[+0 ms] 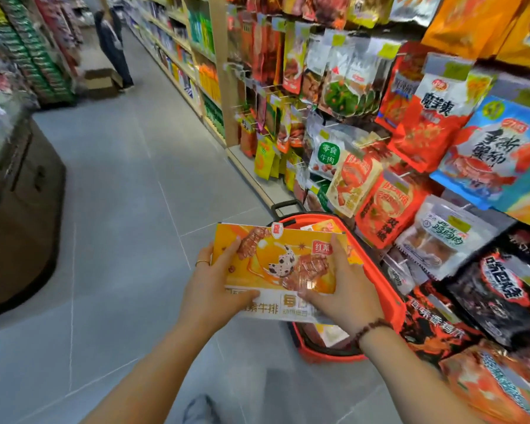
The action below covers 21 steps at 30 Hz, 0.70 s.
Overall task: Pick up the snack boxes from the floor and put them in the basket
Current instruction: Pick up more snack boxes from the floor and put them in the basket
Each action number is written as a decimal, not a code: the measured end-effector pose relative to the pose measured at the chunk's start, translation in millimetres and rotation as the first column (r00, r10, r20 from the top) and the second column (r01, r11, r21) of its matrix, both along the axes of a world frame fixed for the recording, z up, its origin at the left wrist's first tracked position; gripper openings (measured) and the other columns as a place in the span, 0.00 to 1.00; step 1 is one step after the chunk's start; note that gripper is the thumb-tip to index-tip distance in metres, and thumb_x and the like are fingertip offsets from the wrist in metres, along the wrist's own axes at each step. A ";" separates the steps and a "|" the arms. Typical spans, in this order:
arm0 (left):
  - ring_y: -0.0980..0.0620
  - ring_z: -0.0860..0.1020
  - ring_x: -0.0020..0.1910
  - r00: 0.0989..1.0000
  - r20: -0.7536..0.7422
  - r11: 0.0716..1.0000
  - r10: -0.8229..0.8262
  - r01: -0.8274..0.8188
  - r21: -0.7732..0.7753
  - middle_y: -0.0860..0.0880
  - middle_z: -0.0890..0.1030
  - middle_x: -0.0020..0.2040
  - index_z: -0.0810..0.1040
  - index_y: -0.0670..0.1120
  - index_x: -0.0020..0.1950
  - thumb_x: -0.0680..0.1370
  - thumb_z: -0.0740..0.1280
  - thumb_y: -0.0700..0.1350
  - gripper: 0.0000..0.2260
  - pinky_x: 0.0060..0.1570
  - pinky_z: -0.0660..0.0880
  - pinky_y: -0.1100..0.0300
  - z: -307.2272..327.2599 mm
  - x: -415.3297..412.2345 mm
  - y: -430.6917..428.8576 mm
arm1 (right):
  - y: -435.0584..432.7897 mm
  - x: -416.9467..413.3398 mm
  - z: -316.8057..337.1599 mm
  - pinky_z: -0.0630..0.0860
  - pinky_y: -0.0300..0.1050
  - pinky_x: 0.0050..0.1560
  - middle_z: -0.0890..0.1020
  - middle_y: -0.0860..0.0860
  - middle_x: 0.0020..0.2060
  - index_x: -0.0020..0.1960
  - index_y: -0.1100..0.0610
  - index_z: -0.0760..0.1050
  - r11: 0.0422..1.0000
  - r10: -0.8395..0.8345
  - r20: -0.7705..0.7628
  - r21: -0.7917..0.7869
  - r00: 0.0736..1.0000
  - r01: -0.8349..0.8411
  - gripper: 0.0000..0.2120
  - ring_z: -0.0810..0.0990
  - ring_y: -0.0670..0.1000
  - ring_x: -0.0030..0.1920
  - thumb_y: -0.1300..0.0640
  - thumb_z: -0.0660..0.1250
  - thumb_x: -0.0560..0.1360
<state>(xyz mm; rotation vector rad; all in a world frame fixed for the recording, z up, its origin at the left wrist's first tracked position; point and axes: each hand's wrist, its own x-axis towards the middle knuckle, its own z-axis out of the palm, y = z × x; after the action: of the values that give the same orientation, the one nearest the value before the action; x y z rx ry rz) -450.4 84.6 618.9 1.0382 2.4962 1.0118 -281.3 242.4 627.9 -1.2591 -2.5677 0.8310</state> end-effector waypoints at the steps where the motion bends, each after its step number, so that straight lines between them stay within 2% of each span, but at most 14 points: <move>1: 0.48 0.68 0.66 1.000 -0.008 1.000 -0.027 0.027 -0.005 0.53 0.54 0.73 0.55 0.66 0.71 0.64 0.77 0.53 0.43 0.59 0.75 0.51 -2.8 -15.2 11.4 | 8.8 -11.1 -3.1 0.76 0.48 0.49 0.72 0.56 0.59 0.73 0.38 0.36 1.000 -0.023 0.012 -0.002 1.000 0.023 0.56 0.76 0.58 0.55 0.35 0.73 0.62; 5: 0.47 0.67 0.65 0.986 0.008 0.984 -0.168 0.169 -0.060 0.53 0.53 0.71 0.53 0.72 0.68 0.62 0.78 0.54 0.44 0.61 0.73 0.49 -14.3 -82.6 58.7 | 40.3 -59.7 -11.9 0.72 0.43 0.39 0.73 0.59 0.57 0.73 0.38 0.33 0.993 -0.112 0.077 -0.024 0.991 0.114 0.57 0.78 0.58 0.46 0.35 0.73 0.61; 8: 0.48 0.67 0.63 0.956 0.041 0.953 -0.291 0.293 -0.081 0.53 0.54 0.69 0.51 0.74 0.65 0.62 0.78 0.53 0.45 0.60 0.73 0.49 -17.7 -133.4 94.9 | 56.7 -95.2 -18.0 0.74 0.44 0.41 0.66 0.65 0.66 0.71 0.35 0.31 0.973 -0.219 0.080 -0.057 0.972 0.224 0.60 0.80 0.59 0.47 0.35 0.75 0.59; 10: 0.52 0.67 0.59 0.929 0.058 0.920 -0.365 0.370 -0.132 0.52 0.55 0.69 0.52 0.72 0.67 0.62 0.79 0.52 0.45 0.59 0.74 0.53 -16.9 -163.9 119.4 | 61.5 -114.3 -20.5 0.76 0.46 0.43 0.61 0.67 0.69 0.70 0.35 0.28 0.949 -0.295 0.100 -0.081 0.950 0.304 0.62 0.80 0.60 0.49 0.35 0.76 0.58; 12: 0.50 0.68 0.60 0.896 0.047 0.879 -0.441 0.442 -0.179 0.51 0.55 0.68 0.51 0.67 0.71 0.61 0.79 0.52 0.48 0.57 0.73 0.56 -16.2 -185.0 147.4 | 63.7 -128.2 -23.6 0.76 0.46 0.48 0.60 0.66 0.69 0.70 0.35 0.28 0.918 -0.376 0.098 -0.099 0.921 0.385 0.63 0.79 0.60 0.52 0.36 0.76 0.58; 14: 0.47 0.69 0.60 0.861 0.040 0.839 -0.507 0.503 -0.205 0.49 0.57 0.66 0.46 0.66 0.72 0.60 0.80 0.52 0.53 0.57 0.73 0.55 -18.1 -195.3 176.6 | 67.5 -133.8 -29.5 0.75 0.47 0.51 0.62 0.65 0.68 0.72 0.36 0.31 0.871 -0.465 0.089 -0.129 0.881 0.474 0.62 0.78 0.61 0.55 0.37 0.77 0.58; 17: 0.49 0.69 0.56 0.797 0.094 0.769 -0.596 0.600 -0.221 0.49 0.58 0.61 0.42 0.66 0.73 0.58 0.81 0.50 0.58 0.56 0.72 0.56 -30.9 -194.9 216.7 | 77.5 -130.2 -43.9 0.77 0.51 0.53 0.65 0.62 0.65 0.72 0.35 0.35 0.790 -0.585 0.065 -0.182 0.809 0.586 0.63 0.78 0.61 0.54 0.40 0.79 0.55; 19: 0.49 0.69 0.55 0.768 0.138 0.734 -0.626 0.639 -0.231 0.50 0.58 0.60 0.43 0.67 0.72 0.58 0.81 0.51 0.57 0.58 0.73 0.54 -39.8 -190.4 243.0 | 87.4 -125.7 -52.9 0.77 0.51 0.53 0.67 0.61 0.62 0.71 0.33 0.36 0.749 -0.633 0.056 -0.207 0.772 0.629 0.63 0.77 0.61 0.54 0.42 0.80 0.54; 21: 0.51 0.68 0.54 0.755 0.196 0.726 -0.626 0.656 -0.206 0.51 0.59 0.58 0.50 0.67 0.71 0.58 0.81 0.52 0.52 0.56 0.74 0.55 -50.6 -184.0 267.8 | 101.1 -119.4 -63.9 0.76 0.48 0.49 0.68 0.56 0.55 0.70 0.33 0.40 0.726 -0.659 0.053 -0.213 0.750 0.653 0.60 0.76 0.59 0.52 0.44 0.81 0.55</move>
<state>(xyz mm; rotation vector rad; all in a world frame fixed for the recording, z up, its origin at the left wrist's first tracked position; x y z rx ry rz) -634.5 352.4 568.3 1.5432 1.8558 0.4840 -400.7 343.5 564.0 -2.0245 -1.7863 0.9516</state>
